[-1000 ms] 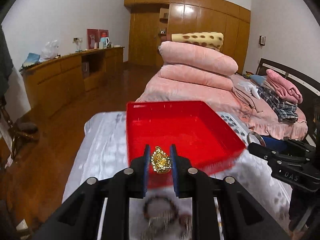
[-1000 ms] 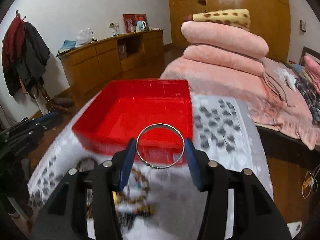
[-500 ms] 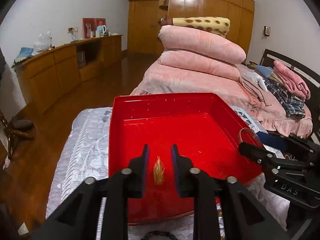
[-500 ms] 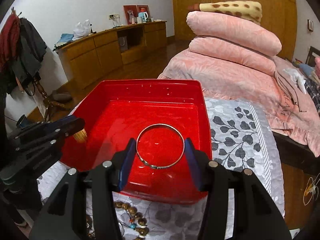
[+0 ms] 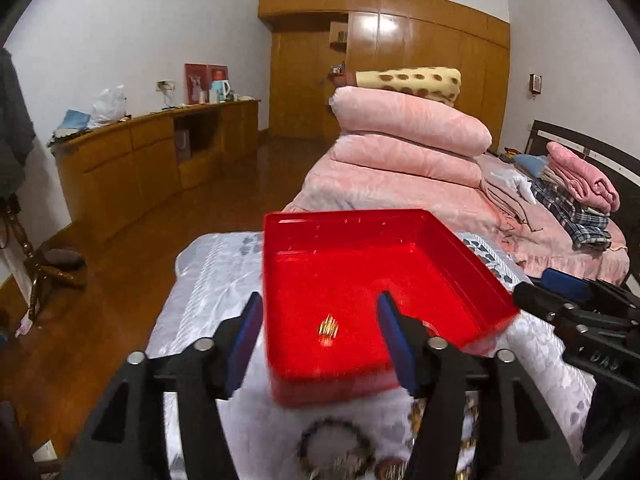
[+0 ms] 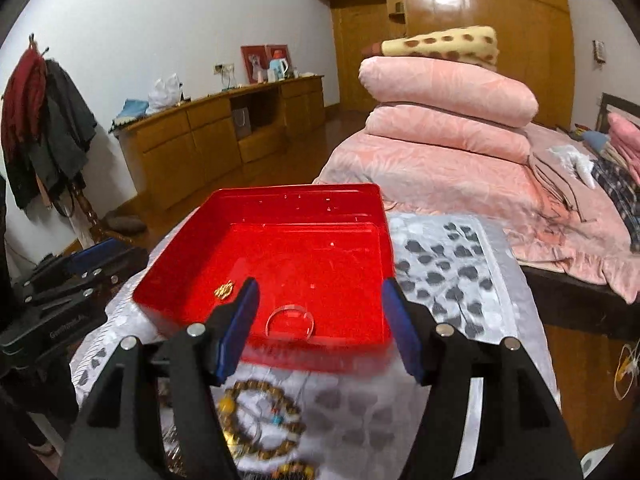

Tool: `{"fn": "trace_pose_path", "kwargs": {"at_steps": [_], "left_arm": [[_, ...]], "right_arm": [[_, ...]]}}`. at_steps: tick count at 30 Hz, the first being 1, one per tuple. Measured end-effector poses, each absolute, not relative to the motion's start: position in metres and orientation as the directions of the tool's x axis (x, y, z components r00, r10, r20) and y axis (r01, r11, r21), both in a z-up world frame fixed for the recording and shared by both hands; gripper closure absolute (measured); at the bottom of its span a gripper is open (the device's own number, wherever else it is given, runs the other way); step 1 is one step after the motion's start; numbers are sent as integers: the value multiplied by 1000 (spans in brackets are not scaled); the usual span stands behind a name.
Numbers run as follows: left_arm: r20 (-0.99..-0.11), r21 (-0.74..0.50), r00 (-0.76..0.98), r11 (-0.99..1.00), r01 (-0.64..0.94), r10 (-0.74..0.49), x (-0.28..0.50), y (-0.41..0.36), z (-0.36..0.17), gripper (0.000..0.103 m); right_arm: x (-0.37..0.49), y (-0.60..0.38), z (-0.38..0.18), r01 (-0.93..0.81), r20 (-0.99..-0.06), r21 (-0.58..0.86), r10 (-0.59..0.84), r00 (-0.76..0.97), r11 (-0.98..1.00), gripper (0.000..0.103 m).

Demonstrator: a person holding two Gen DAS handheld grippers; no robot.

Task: Organize jewelry
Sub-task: 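Carry pendant and bangle into the red tin and open both tools, then grasp the amber bead strand with the left tool while the right tool grasps black beads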

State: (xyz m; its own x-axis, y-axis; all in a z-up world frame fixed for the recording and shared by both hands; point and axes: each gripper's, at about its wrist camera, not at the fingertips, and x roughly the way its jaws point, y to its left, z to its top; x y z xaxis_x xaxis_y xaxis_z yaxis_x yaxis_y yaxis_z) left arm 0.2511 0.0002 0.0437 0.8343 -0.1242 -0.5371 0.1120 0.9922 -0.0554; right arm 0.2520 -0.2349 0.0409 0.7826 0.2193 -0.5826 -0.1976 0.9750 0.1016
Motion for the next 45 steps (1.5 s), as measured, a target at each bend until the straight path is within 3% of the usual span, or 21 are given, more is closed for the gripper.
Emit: {"fn": "trace_pose_path", "kwargs": {"at_steps": [3,12,18,28,30,32,35,39,42,45], "left_arm": [[-537,-60,837,994,90,-108,228,8,37,24],[-539,-36,838,996,78,-85,174,10,15,6],[-585,-28,806,995,92,-91,154,4,0,6],[-666,-77,738,994,83,-113,146,8,-28,6],[-668,-77,737,994,73,-106,146,11,-30,6],[-669,-92,735,993,67,-112,146,13,-31,6],[-669,-98,734,993,71,-119,146,13,-31,6],[-679,-99,721,991,92,-135,147,9,-32,7],[-680,-105,717,988,109,-152,147,5,-32,8],[-687,-120,704,983,135,-181,147,0,-32,16]], "right_arm": [[228,-238,33,-169,-586,106,199,786,980,32],[177,-239,0,-99,-639,110,147,755,989,13],[161,-228,-15,-86,-686,23,78,724,996,6],[153,-208,-37,-126,-739,11,93,667,992,7],[153,-204,-39,-141,-745,10,102,659,990,13],[156,-201,-43,-147,-764,32,120,634,989,35],[160,-199,-49,-151,-782,48,131,610,987,39],[163,-199,-53,-159,-793,65,148,591,985,53],[163,-201,-52,-170,-793,74,161,587,983,80],[162,-208,-50,-172,-797,81,167,581,982,83]]}}
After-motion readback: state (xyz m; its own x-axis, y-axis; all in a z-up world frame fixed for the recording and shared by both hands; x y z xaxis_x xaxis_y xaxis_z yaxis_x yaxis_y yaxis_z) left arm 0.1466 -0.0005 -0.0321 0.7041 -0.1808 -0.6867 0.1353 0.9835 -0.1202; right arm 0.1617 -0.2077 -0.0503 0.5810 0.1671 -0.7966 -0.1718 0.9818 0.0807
